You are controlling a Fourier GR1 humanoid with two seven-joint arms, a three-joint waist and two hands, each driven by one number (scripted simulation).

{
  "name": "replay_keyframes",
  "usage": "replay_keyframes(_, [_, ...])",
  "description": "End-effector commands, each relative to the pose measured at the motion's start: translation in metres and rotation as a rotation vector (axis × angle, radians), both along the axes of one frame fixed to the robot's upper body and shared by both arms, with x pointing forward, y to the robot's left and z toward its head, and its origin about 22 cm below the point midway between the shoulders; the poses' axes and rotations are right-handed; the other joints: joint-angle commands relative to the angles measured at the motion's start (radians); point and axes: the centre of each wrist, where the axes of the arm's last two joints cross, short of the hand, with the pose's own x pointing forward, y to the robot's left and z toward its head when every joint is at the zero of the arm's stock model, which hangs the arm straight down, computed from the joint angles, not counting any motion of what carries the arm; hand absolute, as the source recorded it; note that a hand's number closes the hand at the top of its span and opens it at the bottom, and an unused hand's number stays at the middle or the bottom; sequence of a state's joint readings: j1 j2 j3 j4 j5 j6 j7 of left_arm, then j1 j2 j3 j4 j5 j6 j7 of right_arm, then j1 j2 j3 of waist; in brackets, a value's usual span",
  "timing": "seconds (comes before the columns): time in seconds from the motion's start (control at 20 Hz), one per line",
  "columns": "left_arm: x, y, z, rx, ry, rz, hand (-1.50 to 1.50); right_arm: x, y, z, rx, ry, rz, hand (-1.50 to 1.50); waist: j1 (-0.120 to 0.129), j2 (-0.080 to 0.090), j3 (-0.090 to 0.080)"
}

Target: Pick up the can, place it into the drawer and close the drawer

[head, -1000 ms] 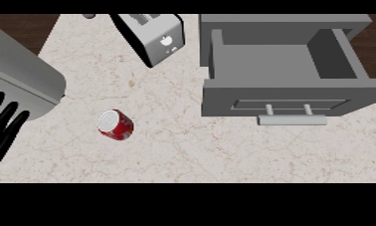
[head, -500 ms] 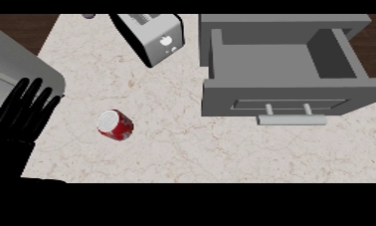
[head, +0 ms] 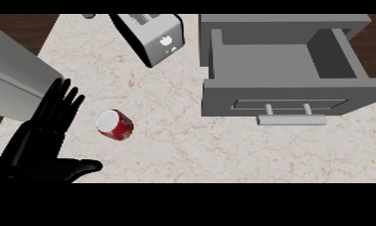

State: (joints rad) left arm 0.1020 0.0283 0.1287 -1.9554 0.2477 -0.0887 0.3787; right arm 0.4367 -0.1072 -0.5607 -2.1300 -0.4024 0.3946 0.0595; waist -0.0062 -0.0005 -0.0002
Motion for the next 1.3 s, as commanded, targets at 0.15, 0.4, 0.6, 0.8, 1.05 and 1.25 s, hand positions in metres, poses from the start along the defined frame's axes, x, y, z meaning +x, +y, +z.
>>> replay_keyframes(0.15, [0.019,-0.005,-0.055,0.044,0.021,0.023,-1.5,0.011,-0.011,0.004,0.015,-0.001,0.007,-1.5,0.002,0.002,0.0])
replay_keyframes(0.4, [0.012,-0.004,-0.074,0.035,0.051,0.063,-1.5,-0.02,-0.004,0.013,0.0,0.001,0.009,-1.5,0.0,0.0,0.0])
replay_keyframes(0.6, [0.011,0.022,-0.093,0.056,0.03,0.111,-1.5,0.003,0.002,0.009,0.01,-0.011,-0.01,-1.5,0.005,0.001,0.0])
replay_keyframes(0.8, [0.036,0.037,-0.1,0.053,0.04,0.14,-1.5,-0.011,-0.003,0.016,0.0,-0.004,-0.005,-1.5,-0.001,0.001,0.0])
replay_keyframes(1.05, [-0.004,0.025,-0.151,0.063,0.076,0.145,-1.5,-0.001,-0.006,-0.003,0.011,0.005,0.005,-1.5,0.004,0.001,0.0])
replay_keyframes(1.25, [0.009,0.038,-0.148,0.056,0.097,0.133,-1.5,-0.011,0.006,-0.006,0.0,0.021,0.011,-1.5,0.002,0.0,0.0])
